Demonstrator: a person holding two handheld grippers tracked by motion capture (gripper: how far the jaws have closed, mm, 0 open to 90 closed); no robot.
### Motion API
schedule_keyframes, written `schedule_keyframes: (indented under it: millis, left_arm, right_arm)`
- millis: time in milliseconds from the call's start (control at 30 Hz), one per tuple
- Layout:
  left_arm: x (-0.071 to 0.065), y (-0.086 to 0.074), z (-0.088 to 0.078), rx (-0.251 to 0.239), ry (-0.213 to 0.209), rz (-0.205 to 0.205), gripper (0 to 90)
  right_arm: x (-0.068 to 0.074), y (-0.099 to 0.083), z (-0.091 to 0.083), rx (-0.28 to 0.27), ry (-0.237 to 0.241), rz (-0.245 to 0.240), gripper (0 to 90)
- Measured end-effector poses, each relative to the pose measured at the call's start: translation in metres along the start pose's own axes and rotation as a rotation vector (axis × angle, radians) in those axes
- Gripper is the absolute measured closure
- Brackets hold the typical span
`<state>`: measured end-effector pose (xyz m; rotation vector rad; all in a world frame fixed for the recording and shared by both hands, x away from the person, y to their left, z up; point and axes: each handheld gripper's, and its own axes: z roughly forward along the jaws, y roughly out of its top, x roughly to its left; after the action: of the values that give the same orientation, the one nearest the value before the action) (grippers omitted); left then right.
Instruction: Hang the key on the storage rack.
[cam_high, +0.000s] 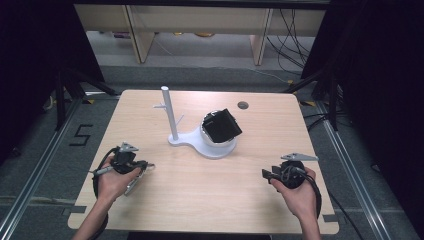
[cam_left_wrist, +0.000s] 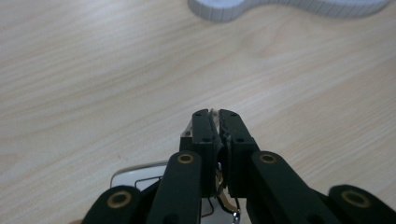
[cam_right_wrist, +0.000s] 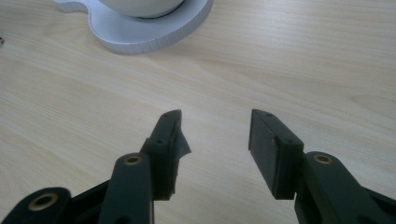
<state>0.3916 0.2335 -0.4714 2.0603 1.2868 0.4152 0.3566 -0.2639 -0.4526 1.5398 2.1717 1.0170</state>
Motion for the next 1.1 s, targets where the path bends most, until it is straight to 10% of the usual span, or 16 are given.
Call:
schedule_keyframes:
  millis: [1100]
  left_arm:
    - [0.002,0.051,-0.042,-0.311,-0.043,-0.052,85.7]
  right_arm:
    - [0.001,-0.001,0.0,-0.008,0.025,0.007,55.0]
